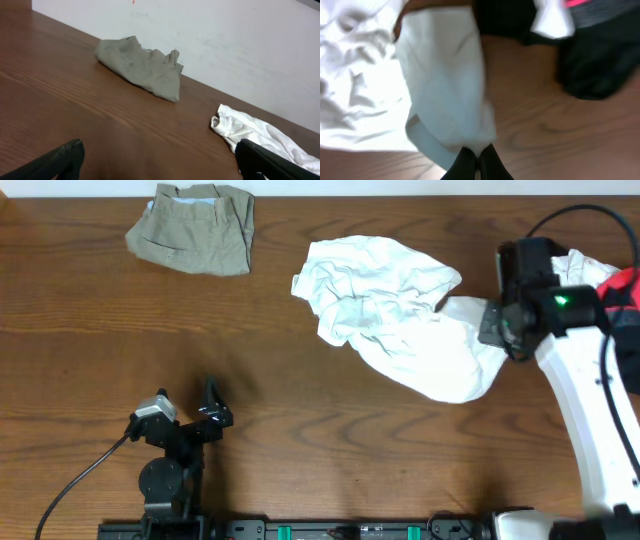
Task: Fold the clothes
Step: 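Pull the shirt edge rightward to stretch the shirt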
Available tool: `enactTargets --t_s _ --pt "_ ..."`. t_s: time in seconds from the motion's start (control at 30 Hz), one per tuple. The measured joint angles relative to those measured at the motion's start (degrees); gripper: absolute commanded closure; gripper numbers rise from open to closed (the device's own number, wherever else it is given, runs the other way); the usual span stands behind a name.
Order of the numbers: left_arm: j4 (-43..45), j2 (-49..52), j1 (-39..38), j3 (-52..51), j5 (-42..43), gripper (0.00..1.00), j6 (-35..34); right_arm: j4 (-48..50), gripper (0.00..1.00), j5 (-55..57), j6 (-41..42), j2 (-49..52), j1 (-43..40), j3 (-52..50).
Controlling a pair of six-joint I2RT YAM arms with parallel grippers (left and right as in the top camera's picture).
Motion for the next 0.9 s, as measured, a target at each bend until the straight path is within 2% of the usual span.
enactTargets --t_s 0.2,0.4,0.57,0.73,0.9 --pt "0.00 0.00 0.00 0.00 0.00 0.02 0.00 -2.75 0.98 10.93 5.18 -0.74 -2.80 0.04" --pt "0.00 0.00 0.00 0.00 0.00 0.02 0.00 -6.67 0.97 17.20 13.55 0.11 -10.91 0.04" --pt "0.00 0.00 0.00 0.00 0.00 0.02 0.00 -7.13 0.97 14.88 15.82 0.22 -16.92 0.04" --pt "-0.02 0.00 0.00 0.00 0.81 0.02 0.00 -7.26 0.97 11.08 16.52 0.22 -18.03 -0.02" --pt "0.39 0.00 0.00 -0.11 7.10 0.02 -1.73 -7.06 0.97 9.33 16.76 0.44 -18.03 -0.68"
